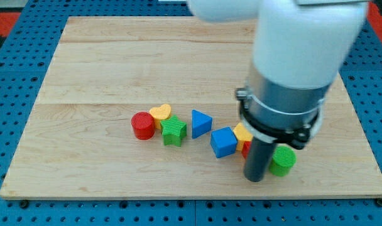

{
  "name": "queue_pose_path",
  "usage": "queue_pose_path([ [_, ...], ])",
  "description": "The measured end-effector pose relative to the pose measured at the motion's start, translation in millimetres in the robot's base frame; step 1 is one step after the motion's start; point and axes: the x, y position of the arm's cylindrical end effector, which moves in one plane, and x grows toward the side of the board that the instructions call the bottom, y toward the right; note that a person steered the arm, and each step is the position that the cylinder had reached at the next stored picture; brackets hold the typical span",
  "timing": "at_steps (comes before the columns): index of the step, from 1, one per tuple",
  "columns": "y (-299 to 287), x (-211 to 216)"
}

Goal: Push the red circle into green star

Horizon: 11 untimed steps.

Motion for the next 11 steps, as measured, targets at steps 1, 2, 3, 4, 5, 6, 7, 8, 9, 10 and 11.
queue_pose_path([
  [1,-35,0],
  [2,-118,-1],
  [3,-214,-48],
  [4,-289,-85],
  [5,-307,-130],
  [6,-273,-130],
  [7,-284,-93],
  [8,-324,-67],
  [9,-285,-80],
  [10,-239,-92],
  [11,-207,-87],
])
